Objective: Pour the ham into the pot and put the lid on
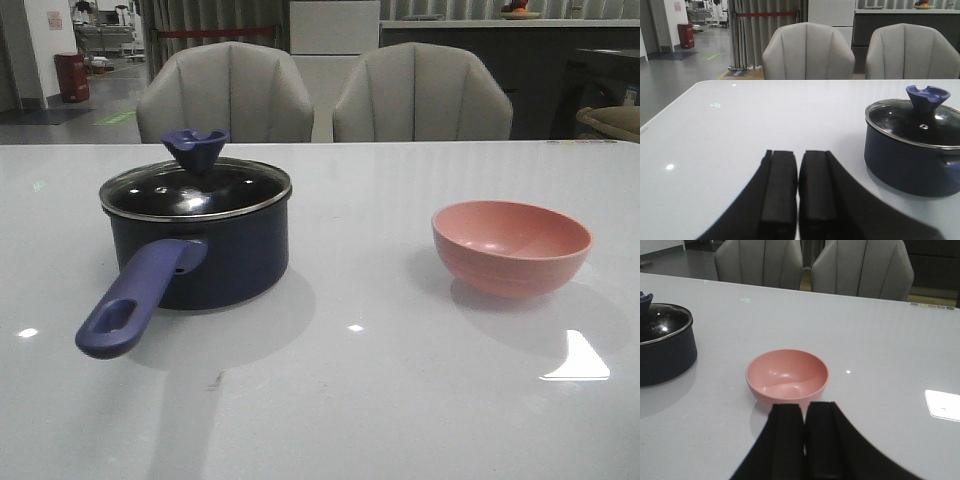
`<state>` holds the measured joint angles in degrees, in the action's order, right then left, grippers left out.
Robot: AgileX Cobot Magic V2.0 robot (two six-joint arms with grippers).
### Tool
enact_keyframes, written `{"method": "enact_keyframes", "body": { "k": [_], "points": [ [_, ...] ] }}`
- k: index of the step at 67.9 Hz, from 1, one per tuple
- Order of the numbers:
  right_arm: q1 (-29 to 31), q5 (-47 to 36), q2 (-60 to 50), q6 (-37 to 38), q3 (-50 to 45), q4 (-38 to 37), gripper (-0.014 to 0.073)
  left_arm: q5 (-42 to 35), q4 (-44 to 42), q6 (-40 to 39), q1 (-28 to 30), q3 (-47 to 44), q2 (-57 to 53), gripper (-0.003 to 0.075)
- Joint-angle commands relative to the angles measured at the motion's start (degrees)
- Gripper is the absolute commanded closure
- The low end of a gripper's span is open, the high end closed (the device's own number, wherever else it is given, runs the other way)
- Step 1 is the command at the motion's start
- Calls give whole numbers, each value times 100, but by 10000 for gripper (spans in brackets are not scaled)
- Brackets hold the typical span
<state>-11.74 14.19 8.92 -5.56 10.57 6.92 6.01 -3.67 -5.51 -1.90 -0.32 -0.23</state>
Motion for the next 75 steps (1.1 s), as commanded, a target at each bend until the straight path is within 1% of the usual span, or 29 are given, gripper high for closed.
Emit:
{"method": "enact_keyframes", "body": {
  "k": [1, 14, 18, 34, 41, 48, 54, 69, 75],
  "points": [
    [5, -455, 59, -58, 152, 12, 443, -413, -6, -65, 3, -111, -111, 586],
    [5, -571, 48, -58, 76, 12, 443, -413, -6, -65, 3, -111, -111, 586],
    [75, -659, -2, -58, 45, -158, 443, -413, -6, -65, 3, -111, -111, 586],
    [137, -763, -1091, -51, -436, -492, 443, -413, -6, -65, 3, -111, -111, 586],
    [118, -947, -1043, 118, -654, -590, 443, -413, -6, -65, 3, -111, -111, 586],
    [118, -1375, -1060, 273, -909, -595, 443, -413, -6, -65, 3, -111, -111, 586],
    [118, -2059, -1065, 290, -1205, -589, 443, -413, -6, -65, 3, -111, -111, 586],
    [118, -2020, -1065, 314, -1180, -589, 443, -422, -6, -65, 3, -111, -111, 586],
    [222, -1984, -1065, 338, -1180, -589, 443, -422, -6, -65, 3, -111, -111, 586]
  ]
}}
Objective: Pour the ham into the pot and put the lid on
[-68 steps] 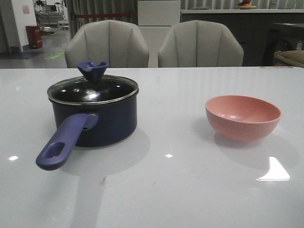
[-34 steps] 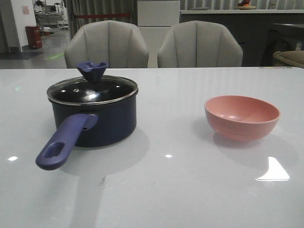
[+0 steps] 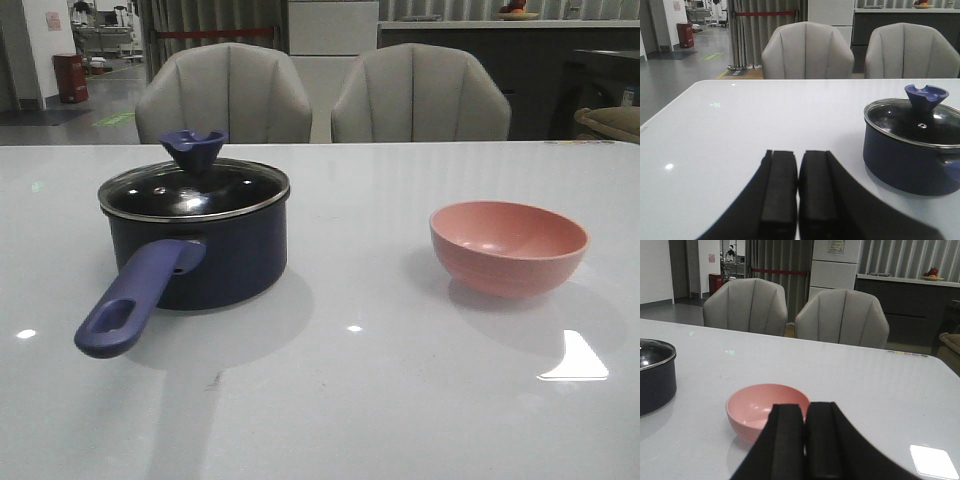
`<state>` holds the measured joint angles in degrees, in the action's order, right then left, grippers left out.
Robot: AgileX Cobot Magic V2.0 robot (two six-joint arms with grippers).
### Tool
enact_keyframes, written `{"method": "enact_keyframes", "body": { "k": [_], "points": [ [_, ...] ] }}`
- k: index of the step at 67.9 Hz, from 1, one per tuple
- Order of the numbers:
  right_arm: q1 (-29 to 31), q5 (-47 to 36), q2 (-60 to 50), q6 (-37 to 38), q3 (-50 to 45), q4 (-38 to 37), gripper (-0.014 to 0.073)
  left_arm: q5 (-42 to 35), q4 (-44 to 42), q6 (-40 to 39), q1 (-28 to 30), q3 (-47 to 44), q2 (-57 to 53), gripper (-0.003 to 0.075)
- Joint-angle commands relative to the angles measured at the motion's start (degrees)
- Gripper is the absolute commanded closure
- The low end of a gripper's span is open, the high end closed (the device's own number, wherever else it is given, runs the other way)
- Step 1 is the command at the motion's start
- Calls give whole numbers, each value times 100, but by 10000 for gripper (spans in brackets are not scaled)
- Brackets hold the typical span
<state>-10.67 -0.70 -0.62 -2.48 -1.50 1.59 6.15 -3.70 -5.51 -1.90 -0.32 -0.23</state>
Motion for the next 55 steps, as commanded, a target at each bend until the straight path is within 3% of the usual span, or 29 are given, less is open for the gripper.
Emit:
{"method": "enact_keyframes", "body": {
  "k": [1, 13, 55],
  "points": [
    [116, -495, -110, 31, 27, -57, 443, -436, -3, -65, 3, -111, -111, 586],
    [431, -495, -110, 69, 27, -57, 443, -436, -3, -65, 3, -111, -111, 586],
    [431, -495, -110, 69, 27, -57, 443, -436, -3, -65, 3, -111, -111, 586]
  ]
}}
